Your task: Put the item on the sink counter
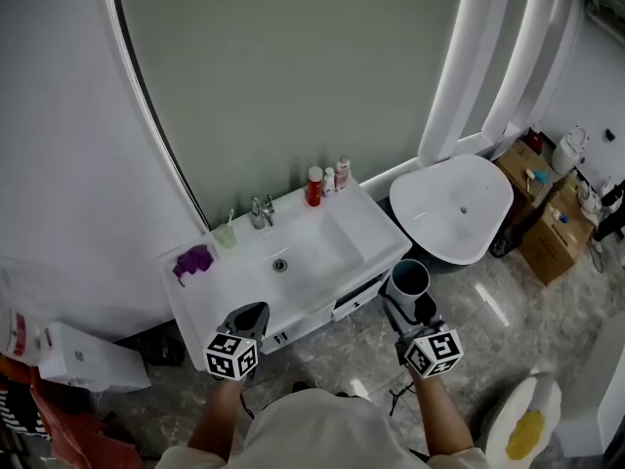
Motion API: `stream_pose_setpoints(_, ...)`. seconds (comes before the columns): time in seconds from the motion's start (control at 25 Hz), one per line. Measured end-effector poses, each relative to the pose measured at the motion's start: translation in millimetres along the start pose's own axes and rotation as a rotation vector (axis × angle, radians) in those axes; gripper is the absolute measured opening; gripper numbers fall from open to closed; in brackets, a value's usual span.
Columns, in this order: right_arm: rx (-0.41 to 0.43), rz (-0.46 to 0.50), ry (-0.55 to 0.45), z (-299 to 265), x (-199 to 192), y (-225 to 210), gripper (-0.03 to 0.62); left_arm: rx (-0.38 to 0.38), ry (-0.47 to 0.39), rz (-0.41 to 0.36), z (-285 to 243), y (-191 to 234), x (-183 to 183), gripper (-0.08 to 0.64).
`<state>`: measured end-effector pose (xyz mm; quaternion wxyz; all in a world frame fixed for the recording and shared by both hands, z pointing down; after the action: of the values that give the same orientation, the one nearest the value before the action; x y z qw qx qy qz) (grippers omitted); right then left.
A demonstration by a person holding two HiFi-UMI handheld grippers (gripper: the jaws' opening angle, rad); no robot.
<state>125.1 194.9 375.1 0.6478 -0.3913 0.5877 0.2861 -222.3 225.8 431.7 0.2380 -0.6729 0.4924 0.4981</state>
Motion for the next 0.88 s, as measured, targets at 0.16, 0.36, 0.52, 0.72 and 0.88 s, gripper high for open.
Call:
stream_pose_setpoints(0.16,-0.019,0.01,0.006,-4,-4,11,0.339,-0.025,0.014,-0.002,-3,12,-5,0.008)
stream_pose_setpoints(0.36,-0.047,0.023,0.008,-2,-10,23,0.34,-0.062,0.019,-0.009,-3,22,-12,0.008)
stream_pose_setpoints(0.52,-0.077,0.035,0.01,1,-10,27,0.34,-0.093,0.036,-0.024,-4,27,-16,0.008)
stream_pose_setpoints(0.72,-0.112,0.03,0.014,8,-10,27,0.339,-0.12,0.05,-0.024,-9,26,-19,0.008)
stream_pose_setpoints(0.88,-0.122,0.029,0.016,7,-12,22,0.339,-0.139,0.063,-0.033,-19,24,-20,0.008)
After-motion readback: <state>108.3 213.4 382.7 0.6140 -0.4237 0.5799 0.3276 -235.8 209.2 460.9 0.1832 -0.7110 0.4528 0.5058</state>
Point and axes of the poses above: the fingertips, and each gripper's own axes: z backward along the fingers, y to its left, x out of its top, the point moved 5 cm from there along z, backward along the fingers, and after that the axes turned 1 degree about -z, right-handed, at the moved point
